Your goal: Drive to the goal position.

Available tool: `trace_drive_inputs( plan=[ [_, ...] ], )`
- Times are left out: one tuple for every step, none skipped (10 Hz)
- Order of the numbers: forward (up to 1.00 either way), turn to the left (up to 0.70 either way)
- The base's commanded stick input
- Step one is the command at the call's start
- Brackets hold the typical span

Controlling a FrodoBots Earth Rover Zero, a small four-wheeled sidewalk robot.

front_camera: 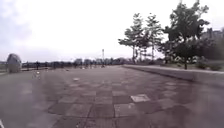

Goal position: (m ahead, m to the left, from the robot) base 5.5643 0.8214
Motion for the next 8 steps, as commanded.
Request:
trace_drive_inputs(
  plan=[
    [1.0,0.0],
    [1.0,0.04],
    [1.0,0.15],
    [1.0,0.19],
    [1.0,0.12],
    [1.0,0.04],
    [1.0,0.0],
    [1.0,0.0]
  ],
)
